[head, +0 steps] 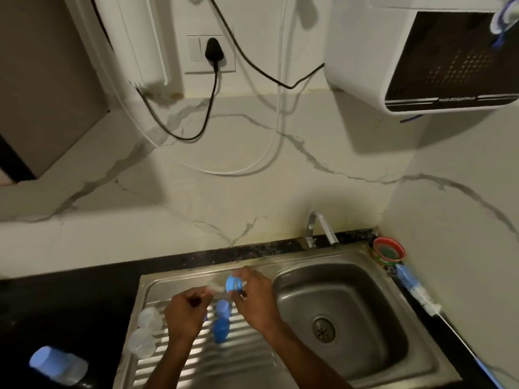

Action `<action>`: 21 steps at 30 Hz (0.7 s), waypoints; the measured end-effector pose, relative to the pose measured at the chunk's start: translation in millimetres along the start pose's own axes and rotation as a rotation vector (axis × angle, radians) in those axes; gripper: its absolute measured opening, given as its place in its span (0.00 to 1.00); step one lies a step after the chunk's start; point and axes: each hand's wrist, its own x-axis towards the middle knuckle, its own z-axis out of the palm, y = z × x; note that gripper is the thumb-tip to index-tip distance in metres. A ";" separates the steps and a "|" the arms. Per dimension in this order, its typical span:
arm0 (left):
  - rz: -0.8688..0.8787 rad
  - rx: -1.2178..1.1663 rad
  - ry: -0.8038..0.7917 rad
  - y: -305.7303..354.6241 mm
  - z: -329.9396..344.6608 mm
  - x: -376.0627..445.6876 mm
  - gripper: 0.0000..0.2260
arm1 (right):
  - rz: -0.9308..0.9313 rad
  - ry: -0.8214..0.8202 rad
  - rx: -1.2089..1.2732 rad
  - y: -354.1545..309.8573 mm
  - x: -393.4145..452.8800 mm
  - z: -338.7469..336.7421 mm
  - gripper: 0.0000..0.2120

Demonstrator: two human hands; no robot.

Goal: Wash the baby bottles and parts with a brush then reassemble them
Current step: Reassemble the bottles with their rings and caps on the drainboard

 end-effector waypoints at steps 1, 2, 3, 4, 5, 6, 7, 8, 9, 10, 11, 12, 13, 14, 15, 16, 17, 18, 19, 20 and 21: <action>0.033 -0.001 0.000 5.8 -1.8 -3.6 0.15 | -0.014 0.046 0.050 -4.3 1.3 1.0 0.14; 0.051 -0.016 -0.004 4.0 -5.0 -10.1 0.15 | -0.020 0.066 0.091 -8.2 -0.8 7.4 0.14; 0.050 -0.041 -0.018 6.7 -5.9 -13.4 0.14 | -0.026 0.082 0.104 -9.9 -1.1 9.2 0.14; 0.036 -0.084 -0.023 3.9 -11.3 -18.9 0.13 | -0.029 0.079 0.110 -13.0 -4.8 16.2 0.14; 0.032 -0.126 -0.029 2.3 -14.4 -22.7 0.12 | -0.025 0.077 0.115 -13.5 -7.6 18.6 0.15; 0.036 -0.174 -0.044 1.2 -15.9 -25.2 0.11 | -0.015 0.072 0.143 -12.9 -10.3 18.6 0.15; 0.043 -0.219 -0.049 -1.3 -21.2 -29.2 0.10 | 0.001 0.060 0.169 -12.7 -13.3 21.5 0.15; 0.049 -0.260 -0.046 -2.7 -24.1 -32.7 0.09 | 0.024 0.052 0.189 -11.4 -16.1 21.1 0.15; 0.060 -0.295 -0.029 -5.8 -28.5 -35.9 0.07 | 0.047 0.029 0.197 -12.7 -19.4 22.9 0.15; 0.070 -0.322 -0.018 -8.0 -31.9 -38.0 0.04 | 0.070 -0.001 0.218 -14.3 -22.8 24.4 0.15; 0.089 -0.336 -0.014 -9.9 -35.1 -37.9 0.03 | 0.071 -0.026 0.231 -16.5 -25.5 27.3 0.15; 0.111 -0.346 -0.027 -12.8 -39.6 -38.0 0.03 | 0.061 -0.036 0.237 -20.0 -28.9 31.6 0.15; 0.131 -0.357 -0.063 -15.1 -43.1 -38.0 0.03 | 0.054 -0.034 0.241 -24.1 -31.8 35.3 0.14; 0.140 -0.373 -0.112 -18.1 -46.2 -37.7 0.04 | 0.053 -0.024 0.244 -28.1 -34.5 38.8 0.14; 0.144 -0.388 -0.164 -22.1 -47.5 -36.3 0.05 | 0.060 -0.011 0.248 -29.9 -35.7 40.9 0.14; 0.144 -0.396 -0.207 -26.3 -48.4 -35.5 0.06 | 0.065 -0.004 0.252 -31.5 -35.9 41.4 0.14; 0.147 -0.404 -0.225 -33.3 -50.7 -35.5 0.06 | 0.059 -0.006 0.232 -33.6 -36.6 44.0 0.14; 0.158 -0.401 -0.225 -37.6 -52.4 -35.2 0.07 | 0.040 -0.017 0.202 -35.0 -35.8 44.9 0.15; 0.164 -0.410 -0.225 -43.3 -55.4 -34.8 0.07 | 0.017 -0.035 0.173 -36.6 -36.2 48.5 0.15; 0.162 -0.425 -0.225 -46.7 -57.4 -34.2 0.07 | -0.003 -0.048 0.152 -36.9 -36.4 50.3 0.15; 0.157 -0.452 -0.231 -48.2 -60.0 -33.9 0.06 | -0.015 -0.050 0.139 -37.5 -37.5 52.3 0.15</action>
